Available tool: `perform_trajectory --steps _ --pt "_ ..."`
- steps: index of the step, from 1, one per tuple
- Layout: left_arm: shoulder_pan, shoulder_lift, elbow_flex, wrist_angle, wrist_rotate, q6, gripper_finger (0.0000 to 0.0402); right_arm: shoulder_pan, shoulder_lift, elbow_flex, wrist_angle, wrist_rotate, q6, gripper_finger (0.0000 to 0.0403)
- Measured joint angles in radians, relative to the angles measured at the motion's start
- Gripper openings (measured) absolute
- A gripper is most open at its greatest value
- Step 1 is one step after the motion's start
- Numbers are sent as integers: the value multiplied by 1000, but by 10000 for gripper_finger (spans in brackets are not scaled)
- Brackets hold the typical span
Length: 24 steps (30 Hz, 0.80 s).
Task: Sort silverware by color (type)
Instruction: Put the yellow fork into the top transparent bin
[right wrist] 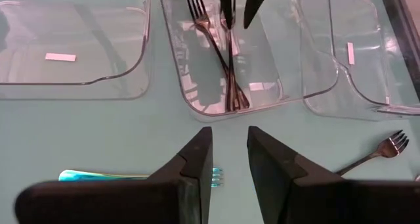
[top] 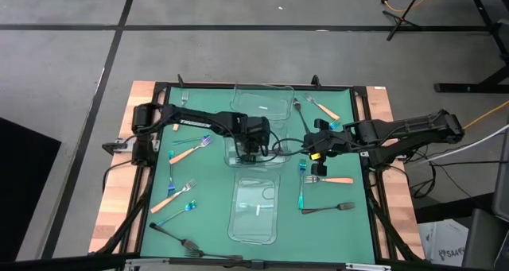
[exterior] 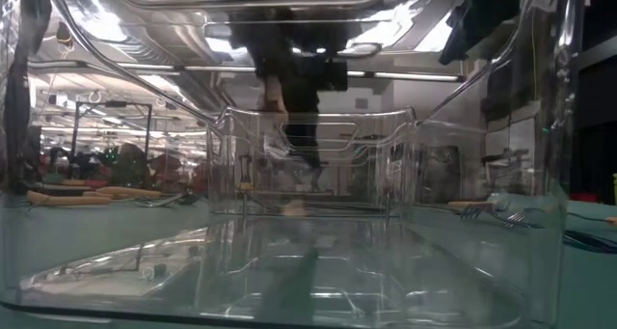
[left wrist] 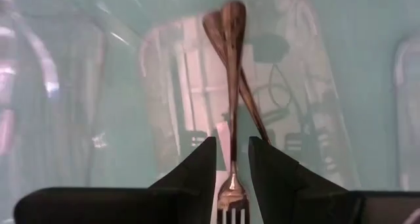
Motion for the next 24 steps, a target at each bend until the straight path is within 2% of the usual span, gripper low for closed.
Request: perform_trajectory --steps 3,7,13,18,24 --pt "-5 -53 0 -2 -2 -8 84 0 0 0 2 41 0 102" --pt "-20 -133 0 -9 -2 -53 84 -11 0 0 6 126 0 144" --pt "-51 -281 0 -62 -5 -114 84 -139 0 0 33 203 1 190" --pt "-79 -403 0 -145 -20 -182 84 -341 0 0 42 114 -9 193" --pt "-117 -510 0 -221 -21 -242 84 -615 20 0 46 -30 -102 185"
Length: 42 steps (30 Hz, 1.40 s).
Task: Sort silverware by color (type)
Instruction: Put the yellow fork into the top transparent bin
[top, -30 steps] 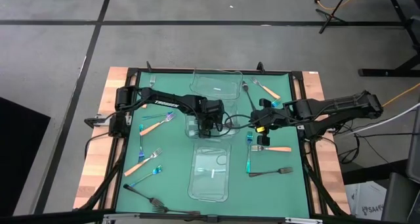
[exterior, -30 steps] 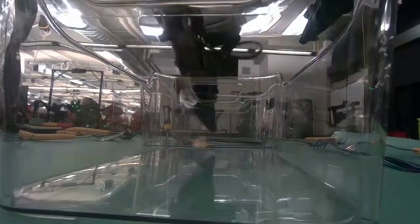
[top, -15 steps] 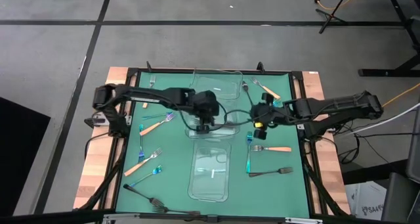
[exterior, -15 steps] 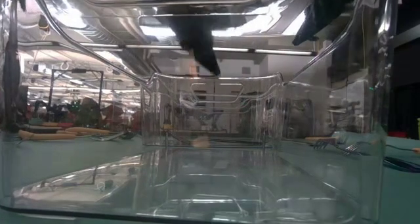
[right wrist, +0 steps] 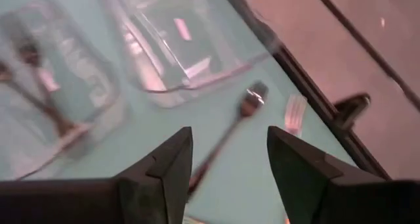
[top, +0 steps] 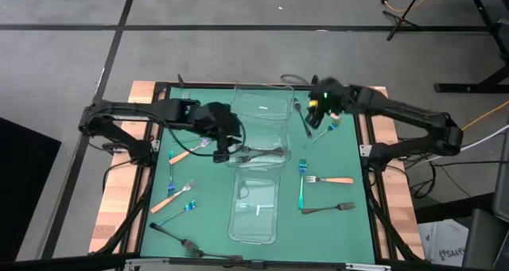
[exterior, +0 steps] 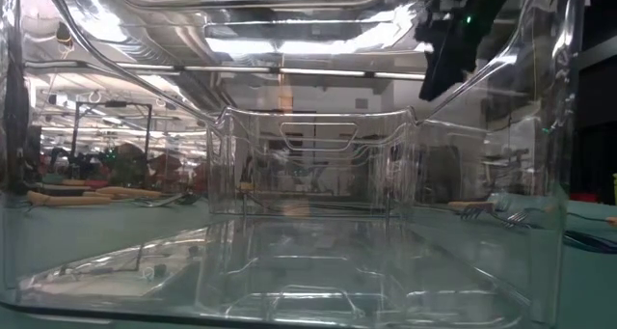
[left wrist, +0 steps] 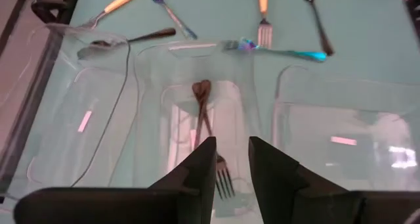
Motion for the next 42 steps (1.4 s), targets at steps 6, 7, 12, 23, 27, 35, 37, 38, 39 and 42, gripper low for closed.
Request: perform_trajectory --steps 6,7,12,23,27,35,37,38,39,42 --pt "-30 -49 1 -15 -16 -21 84 -254 79 0 29 -127 -100 183" --pt "-34 -50 1 -15 -28 -21 84 -288 97 0 39 -148 -114 183" --pt "-40 -50 1 -16 -60 -21 84 -423 210 0 48 -195 -170 183" --pt "-40 -50 1 -16 -61 -23 84 -513 436 0 90 -211 -273 183" --pt "-40 -50 1 -16 -63 -27 84 -511 475 0 99 -210 -302 183" --pt "-40 -50 1 -15 -76 -48 84 -511 527 0 176 -211 -311 183" --pt "-40 -50 1 -16 -76 -48 84 -511 536 0 186 -211 -312 183" --pt "-40 -50 1 -16 -76 -48 84 -511 540 0 189 -211 -315 183" --pt "-40 -50 1 -16 -76 -48 84 -511 543 0 188 -211 -318 183" --pt "-40 -49 1 -16 -76 -48 84 -511 557 0 191 -210 -319 183"
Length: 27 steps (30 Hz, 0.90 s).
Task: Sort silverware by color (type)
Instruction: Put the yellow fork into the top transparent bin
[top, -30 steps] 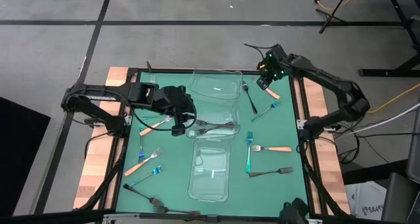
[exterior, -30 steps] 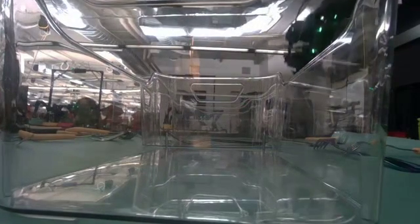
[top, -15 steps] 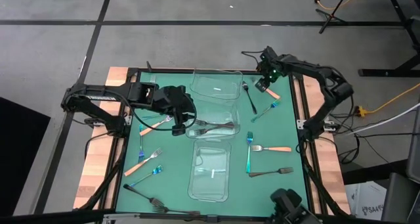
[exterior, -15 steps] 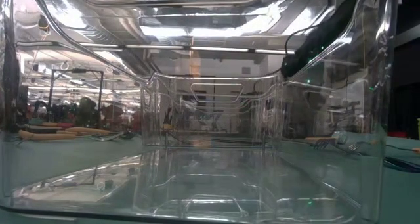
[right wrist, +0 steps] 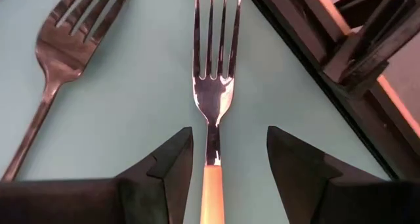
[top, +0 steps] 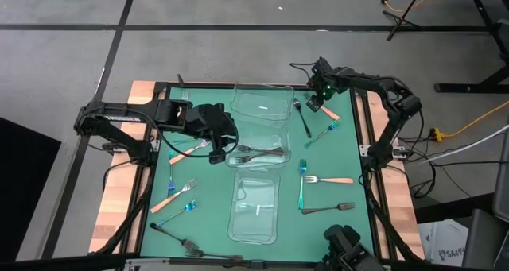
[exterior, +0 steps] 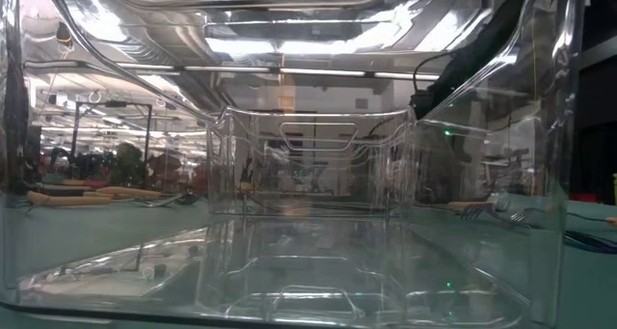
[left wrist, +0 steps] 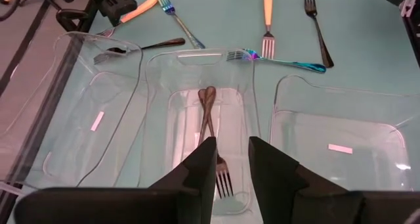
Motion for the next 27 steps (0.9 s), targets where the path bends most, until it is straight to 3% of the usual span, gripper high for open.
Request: perform_trajectory --steps 11,27 --pt "0 0 0 0 0 0 84 0 58 3 -1 6 -1 176" --pt "0 0 0 0 0 0 84 1 60 2 -1 -5 -1 34"
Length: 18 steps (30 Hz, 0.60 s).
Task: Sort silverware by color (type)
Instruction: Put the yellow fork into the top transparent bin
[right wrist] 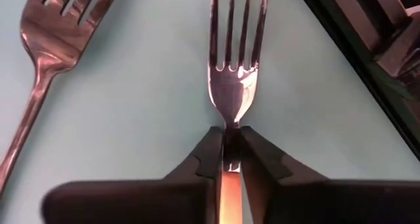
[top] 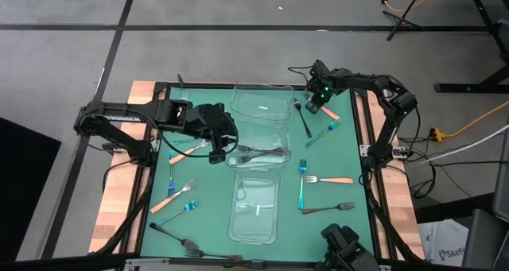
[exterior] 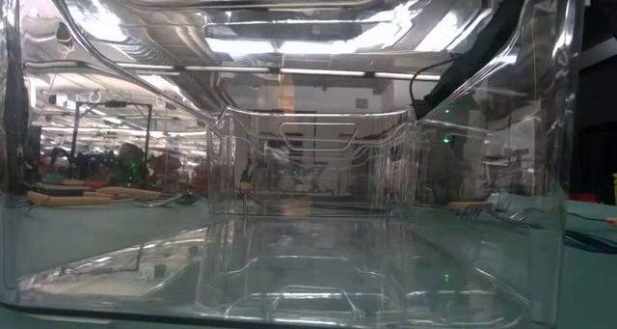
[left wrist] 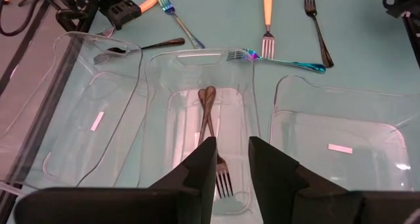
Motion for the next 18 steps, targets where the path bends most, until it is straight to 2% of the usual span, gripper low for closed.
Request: perform_trajectory --steps 5,18 --pt "0 0 0 0 0 0 84 0 0 0 0 2 0 6" --pt "0 0 0 0 0 0 84 0 0 -1 0 4 0 3"
